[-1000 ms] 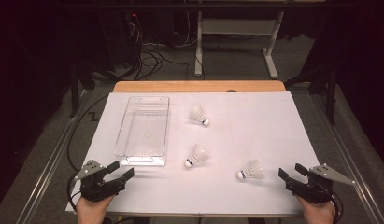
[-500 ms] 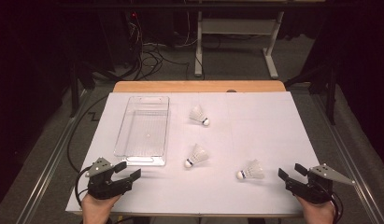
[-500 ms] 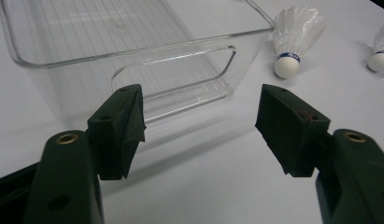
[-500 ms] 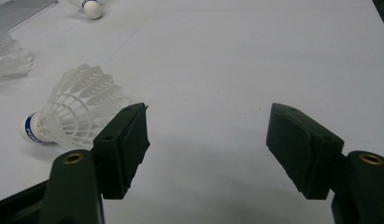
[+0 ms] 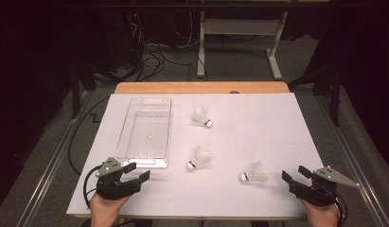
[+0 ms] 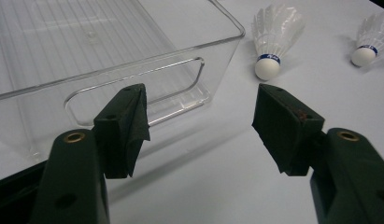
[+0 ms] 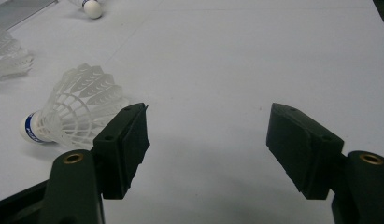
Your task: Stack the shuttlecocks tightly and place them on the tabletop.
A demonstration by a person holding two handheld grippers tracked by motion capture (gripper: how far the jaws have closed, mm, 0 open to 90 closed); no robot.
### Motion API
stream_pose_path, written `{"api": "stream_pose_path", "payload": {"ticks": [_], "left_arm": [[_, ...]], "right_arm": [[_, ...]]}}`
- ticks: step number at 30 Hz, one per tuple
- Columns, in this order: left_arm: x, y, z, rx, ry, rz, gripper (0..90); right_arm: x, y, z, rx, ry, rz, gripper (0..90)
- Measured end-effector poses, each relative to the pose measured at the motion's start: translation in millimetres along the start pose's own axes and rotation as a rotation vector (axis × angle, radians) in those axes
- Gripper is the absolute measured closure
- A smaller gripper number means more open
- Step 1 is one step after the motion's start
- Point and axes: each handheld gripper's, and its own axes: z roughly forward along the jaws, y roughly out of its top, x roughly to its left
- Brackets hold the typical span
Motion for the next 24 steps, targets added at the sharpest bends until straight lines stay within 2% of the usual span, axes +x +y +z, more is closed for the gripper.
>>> {"api": "stream_pose_path", "payload": {"ticks": [9,24], "left_arm": [[-5.5,6.7,6.6,0.022,-0.035,0.005,39.8],[-13.9,16.7,16.6,0.041,-0.059,0.019,40.1]], "right_arm": [[-0.1,0.0,0.1,0.000,0.002,-0.001,30.3],[-0.4,-0.3,0.7,0.011,0.003,0.002,30.4]]}}
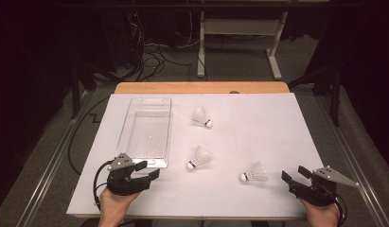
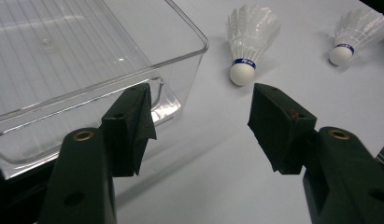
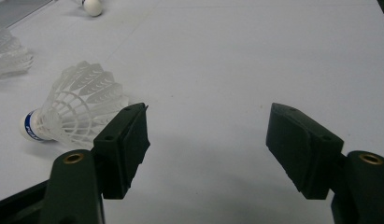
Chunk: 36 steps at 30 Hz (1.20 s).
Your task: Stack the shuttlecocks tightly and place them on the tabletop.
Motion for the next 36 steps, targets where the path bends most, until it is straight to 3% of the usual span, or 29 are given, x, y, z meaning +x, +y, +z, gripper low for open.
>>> {"api": "stream_pose_path", "payload": {"ticks": [10,36], "left_arm": [[-6.5,7.5,6.6,0.010,-0.013,0.001,39.6],[-26.8,33.1,27.6,0.039,-0.047,0.052,39.0]], "right_arm": [[-0.2,-0.2,0.7,0.003,-0.002,-0.004,30.6],[1.5,-0.4,1.5,0.014,0.001,-0.015,30.8]]}}
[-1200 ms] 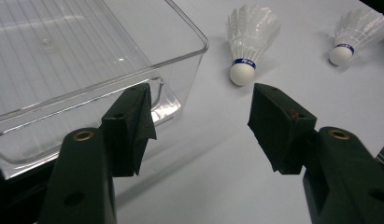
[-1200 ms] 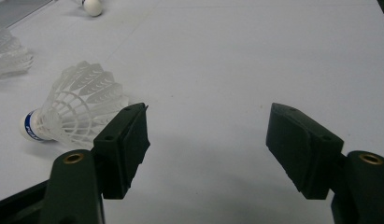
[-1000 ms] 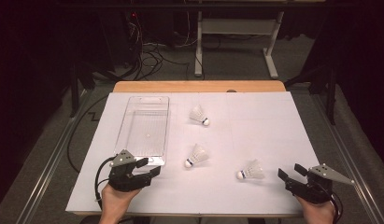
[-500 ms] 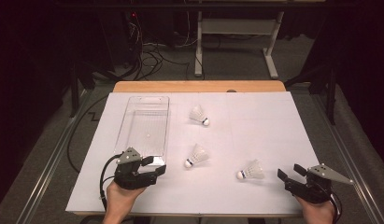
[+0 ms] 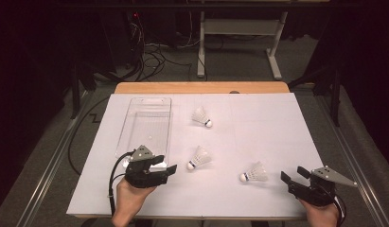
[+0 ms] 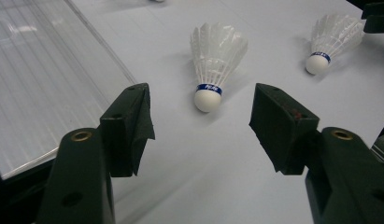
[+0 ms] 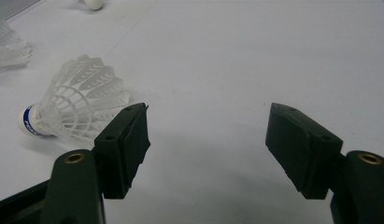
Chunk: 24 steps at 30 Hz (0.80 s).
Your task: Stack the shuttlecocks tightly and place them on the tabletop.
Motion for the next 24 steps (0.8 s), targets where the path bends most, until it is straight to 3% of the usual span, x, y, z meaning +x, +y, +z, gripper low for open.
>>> {"api": "stream_pose_path", "payload": {"ticks": [8,24], "left_arm": [[-0.3,6.7,8.4,0.011,-0.005,-0.018,39.0],[-5.9,24.4,24.1,0.040,-0.018,-0.007,38.9]], "right_arm": [[0.1,0.1,0.4,0.000,0.002,-0.005,30.7],[0.7,0.1,0.4,0.001,0.006,-0.005,30.7]]}}
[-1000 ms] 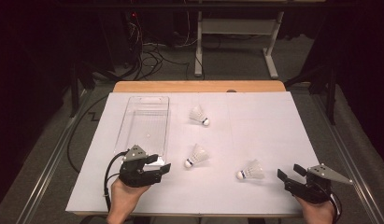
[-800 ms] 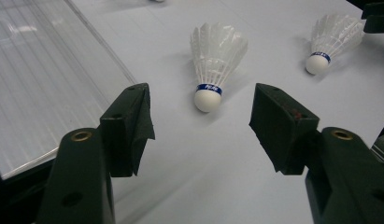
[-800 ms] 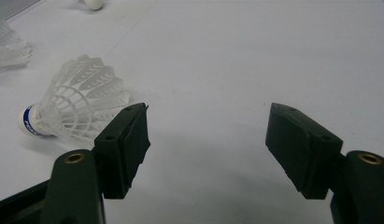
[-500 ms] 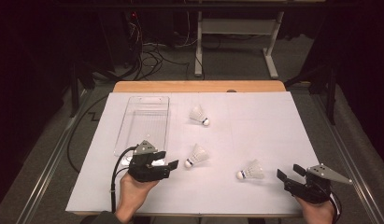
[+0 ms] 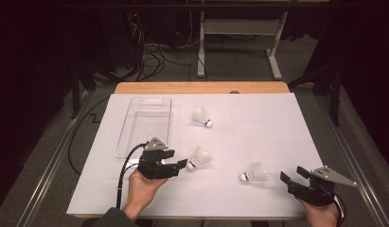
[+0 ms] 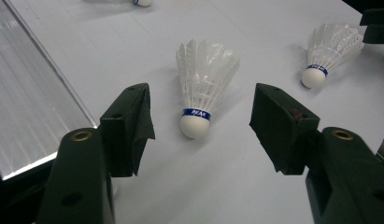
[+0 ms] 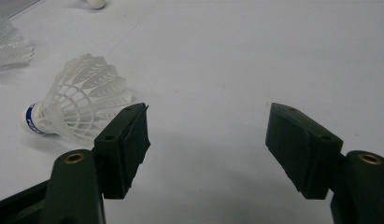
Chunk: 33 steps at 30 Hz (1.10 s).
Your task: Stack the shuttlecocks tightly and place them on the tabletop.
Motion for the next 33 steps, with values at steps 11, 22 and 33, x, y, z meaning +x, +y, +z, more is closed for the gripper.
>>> {"api": "stream_pose_path", "payload": {"ticks": [11,22,33], "left_arm": [[-2.0,8.9,9.3,0.017,0.017,0.003,38.1],[-4.3,21.3,19.1,0.026,0.003,0.000,38.0],[-7.9,35.2,32.4,0.055,0.001,0.000,38.1]], "right_arm": [[0.0,0.0,0.0,0.001,0.002,-0.003,30.7],[-0.1,0.0,0.1,0.001,0.003,-0.002,30.7],[-0.1,0.1,0.4,0.002,0.007,0.000,30.7]]}}
